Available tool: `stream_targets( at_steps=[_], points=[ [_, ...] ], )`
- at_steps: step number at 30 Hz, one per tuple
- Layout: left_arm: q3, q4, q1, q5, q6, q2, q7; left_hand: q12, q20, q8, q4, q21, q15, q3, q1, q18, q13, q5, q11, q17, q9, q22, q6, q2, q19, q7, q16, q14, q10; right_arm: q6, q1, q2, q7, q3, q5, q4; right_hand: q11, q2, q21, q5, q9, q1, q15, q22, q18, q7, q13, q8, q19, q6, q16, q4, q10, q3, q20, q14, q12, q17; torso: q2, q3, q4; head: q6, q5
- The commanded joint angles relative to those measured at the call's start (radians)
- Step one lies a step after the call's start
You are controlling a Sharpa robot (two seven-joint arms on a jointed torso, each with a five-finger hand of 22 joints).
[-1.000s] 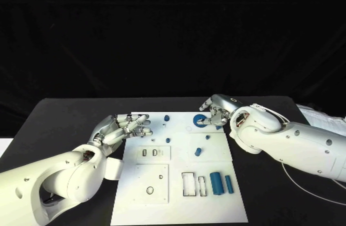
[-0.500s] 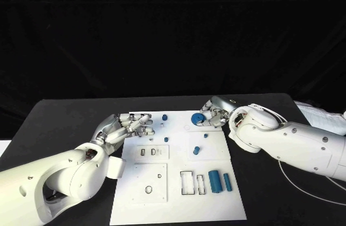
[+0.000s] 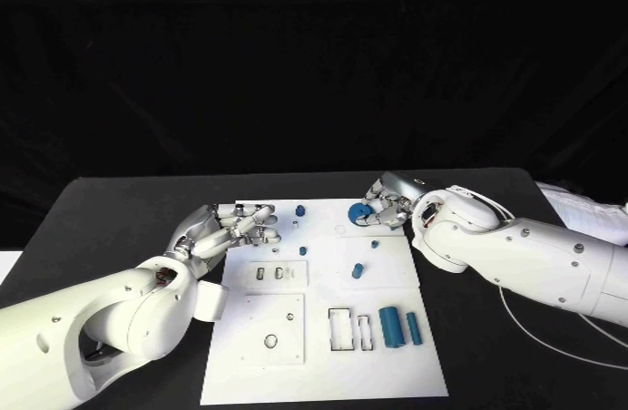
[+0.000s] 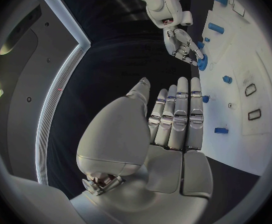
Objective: Assemble the parts on the task board
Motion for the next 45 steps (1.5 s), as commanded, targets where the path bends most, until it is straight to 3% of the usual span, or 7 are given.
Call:
stream_targets(
  at_steps=[1, 6, 18, 23, 25, 37, 45],
  points=[
    [0.001, 0.002, 0.001, -0.007, 0.020, 0.002, 0.003, -0.002, 0.007, -0.005, -0.006, -0.003, 0.002, -0.002, 0.007, 0.012, 0.000, -0.004, -0.003, 0.001, 0.000, -0.002, 0.000, 0.001, -0.001, 0.000, -0.004, -0.004, -0.003, 0.022, -0.001, 0.005, -0.012, 0.000, -0.021, -0.007, -0.001, 0.014, 0.008, -0.003, 0.000, 0.014, 0.004, 0.047, -0.011, 0.001, 0.008, 0.005, 0.010, 0.007, 0.006, -0.008, 0.007, 0.008, 0.002, 0.077, 0.011, 0.101, 0.000, 0.0001, -0.0008, -0.002, 0.001],
    [0.001, 0.004, 0.001, -0.007, 0.022, 0.002, 0.003, -0.002, 0.007, -0.005, -0.006, -0.003, 0.002, -0.002, 0.007, 0.012, 0.000, -0.004, -0.003, 0.001, 0.000, -0.002, 0.000, 0.001, -0.001, 0.000, -0.004, -0.004, -0.003, 0.030, -0.001, 0.015, -0.017, 0.000, -0.053, -0.018, -0.001, 0.025, 0.013, -0.054, -0.001, 0.041, 0.004, 0.058, -0.013, 0.001, 0.028, 0.005, 0.015, 0.013, 0.009, -0.026, 0.011, 0.029, 0.003, 0.078, 0.026, 0.107, 0.001, 0.0006, -0.0016, -0.003, 0.001],
    [0.001, 0.004, 0.001, -0.007, 0.028, 0.002, 0.003, -0.002, 0.007, -0.005, -0.006, -0.003, 0.002, -0.002, 0.007, 0.012, 0.000, -0.004, -0.003, 0.002, 0.000, -0.002, 0.001, 0.001, -0.001, 0.000, -0.004, -0.004, -0.002, 0.064, -0.006, 0.024, -0.024, 0.000, -0.110, -0.022, -0.006, 0.021, 0.018, -0.073, 0.002, 0.080, 0.001, 0.069, -0.015, -0.004, 0.044, 0.015, 0.019, 0.045, 0.013, -0.061, 0.015, 0.068, 0.001, 0.079, 0.034, 0.115, 0.000, 0.0000, -0.0029, -0.008, 0.002],
    [0.001, 0.005, 0.001, -0.007, 0.029, 0.002, 0.003, -0.002, 0.007, -0.005, -0.006, -0.003, 0.002, -0.002, 0.007, 0.012, 0.000, -0.004, -0.003, 0.002, 0.000, -0.002, 0.001, 0.001, -0.001, 0.000, -0.004, -0.004, -0.002, 0.038, -0.010, 0.027, -0.033, 0.000, -0.139, -0.017, -0.019, 0.046, 0.019, -0.141, 0.007, 0.127, -0.011, 0.073, -0.015, -0.019, 0.051, 0.036, 0.020, 0.093, 0.014, -0.096, 0.019, 0.124, -0.008, 0.079, 0.036, 0.117, -0.001, 0.0001, -0.0021, -0.010, 0.001],
    [0.001, 0.004, 0.001, -0.007, 0.029, 0.002, 0.003, -0.002, 0.007, -0.005, -0.006, -0.003, 0.002, -0.002, 0.007, 0.012, 0.000, -0.004, -0.003, 0.002, 0.000, -0.002, 0.001, 0.001, -0.001, 0.000, -0.004, -0.004, -0.002, 0.016, -0.011, 0.029, -0.037, 0.000, -0.145, -0.015, -0.024, 0.058, 0.020, -0.149, 0.009, 0.148, -0.015, 0.074, -0.016, -0.025, 0.053, 0.043, 0.021, 0.110, 0.014, -0.113, 0.019, 0.149, -0.011, 0.079, 0.036, 0.118, -0.001, -0.0002, -0.0012, -0.010, 0.000],
    [0.001, 0.000, 0.001, -0.007, 0.028, 0.001, 0.004, -0.002, 0.007, -0.005, -0.007, -0.004, 0.002, -0.002, 0.008, 0.012, 0.000, -0.004, -0.003, 0.002, 0.000, -0.002, 0.001, 0.001, -0.001, 0.000, -0.005, -0.004, -0.002, -0.104, -0.012, 0.047, -0.007, 0.000, -0.126, 0.046, -0.034, 0.052, 0.024, -0.102, 0.009, 0.088, -0.024, 0.084, -0.018, -0.036, 0.057, 0.040, 0.026, 0.140, 0.011, -0.116, 0.026, 0.200, -0.022, 0.078, 0.031, 0.112, -0.002, -0.0011, -0.0004, -0.003, 0.007],
    [0.001, -0.002, 0.001, -0.007, 0.029, 0.001, 0.004, -0.002, 0.007, -0.005, -0.008, -0.004, 0.002, -0.002, 0.008, 0.012, 0.000, -0.004, -0.003, 0.002, 0.000, -0.002, 0.001, 0.001, -0.001, 0.000, -0.005, -0.004, -0.002, -0.127, -0.011, 0.106, 0.013, 0.000, -0.156, 0.078, -0.032, 0.046, 0.024, -0.093, 0.006, 0.070, -0.023, 0.083, -0.018, -0.034, 0.052, 0.031, 0.026, 0.135, 0.008, -0.114, 0.024, 0.209, -0.022, 0.077, 0.021, 0.105, -0.002, -0.0040, 0.0017, 0.000, 0.014]
  ],
)
